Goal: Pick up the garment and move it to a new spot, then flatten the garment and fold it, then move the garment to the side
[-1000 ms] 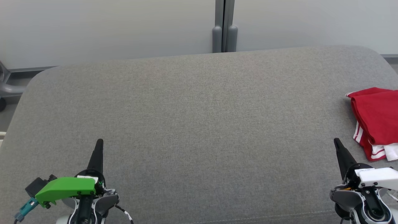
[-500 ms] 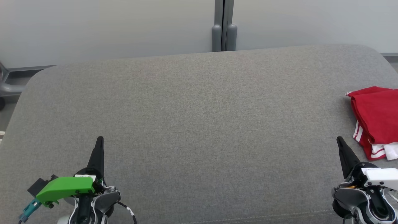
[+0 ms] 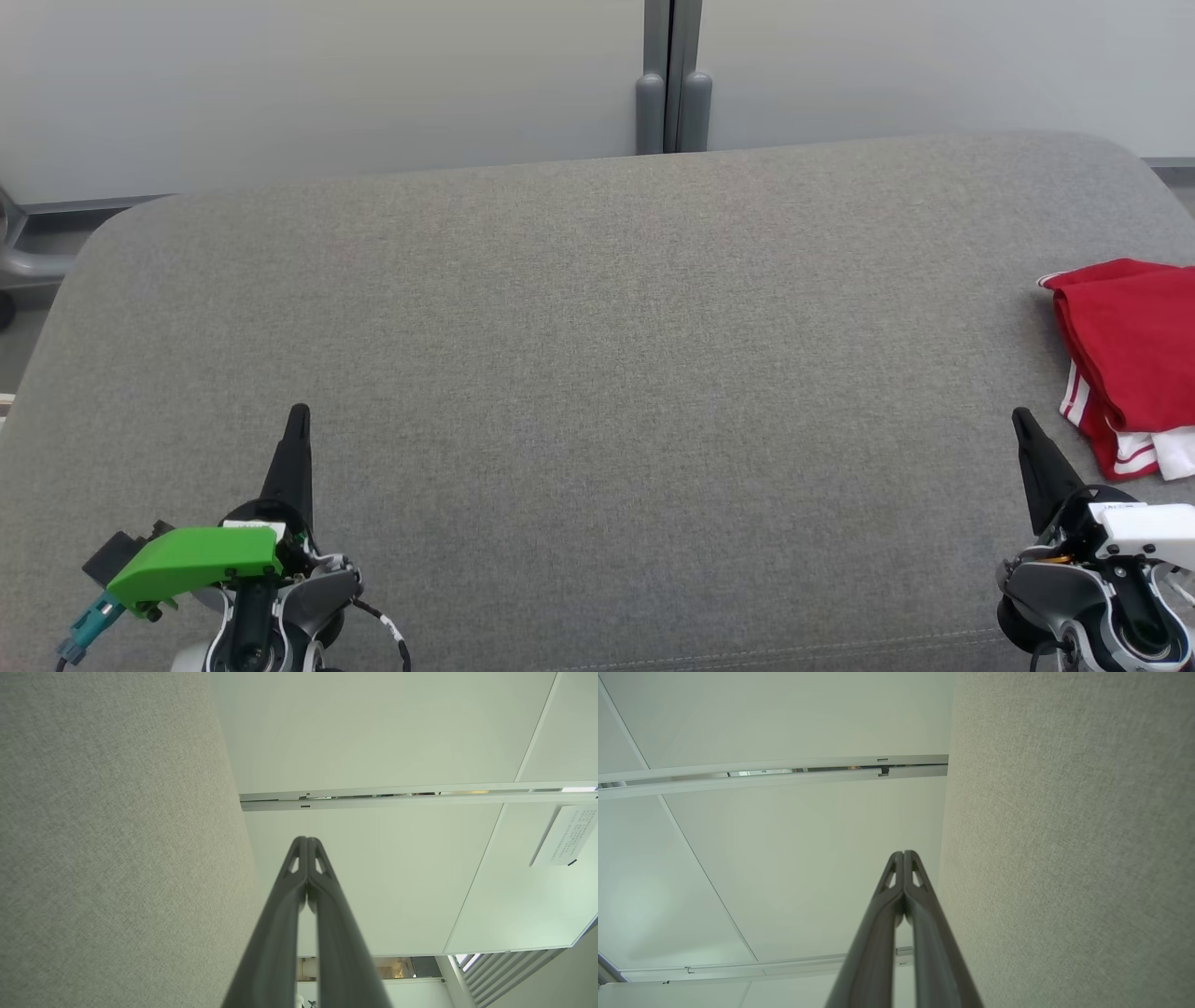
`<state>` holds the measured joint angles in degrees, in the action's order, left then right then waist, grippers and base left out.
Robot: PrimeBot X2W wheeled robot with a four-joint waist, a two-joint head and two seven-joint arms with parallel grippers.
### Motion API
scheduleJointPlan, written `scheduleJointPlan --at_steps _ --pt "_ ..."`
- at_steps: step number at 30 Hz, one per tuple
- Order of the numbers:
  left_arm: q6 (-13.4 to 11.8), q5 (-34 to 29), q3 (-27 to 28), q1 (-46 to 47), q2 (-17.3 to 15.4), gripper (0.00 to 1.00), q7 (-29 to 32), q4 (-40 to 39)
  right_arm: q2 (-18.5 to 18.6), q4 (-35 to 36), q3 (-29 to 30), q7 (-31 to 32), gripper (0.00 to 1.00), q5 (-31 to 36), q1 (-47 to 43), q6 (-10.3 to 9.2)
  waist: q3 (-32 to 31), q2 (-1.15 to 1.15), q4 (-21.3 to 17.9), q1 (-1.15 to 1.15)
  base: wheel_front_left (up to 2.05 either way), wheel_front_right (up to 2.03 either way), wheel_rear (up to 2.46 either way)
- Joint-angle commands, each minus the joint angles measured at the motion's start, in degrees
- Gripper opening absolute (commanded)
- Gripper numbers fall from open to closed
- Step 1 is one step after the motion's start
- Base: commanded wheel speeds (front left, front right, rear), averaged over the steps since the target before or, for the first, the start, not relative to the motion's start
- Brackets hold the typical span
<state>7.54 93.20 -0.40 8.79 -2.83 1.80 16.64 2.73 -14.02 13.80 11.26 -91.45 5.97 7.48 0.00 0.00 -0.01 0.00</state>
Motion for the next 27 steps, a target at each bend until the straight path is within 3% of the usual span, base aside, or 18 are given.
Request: scheduleJointPlan --at_steps 1,27 --pt "0.16 0.22 0.1 0.6 0.03 0.0 0.17 -0.02 0.28 -0.08 0.07 0.2 0.0 -0.26 0.28 0.02 0.0 0.0 0.0 0.0 0.0 0.0 0.0" --pt "0.18 0.17 0.14 0.6 0.05 0.0 0.13 0.0 0.28 -0.08 0.07 0.2 0.0 -0.25 0.28 0.02 0.0 0.0 0.0 0.0 0.0 0.0 0.0"
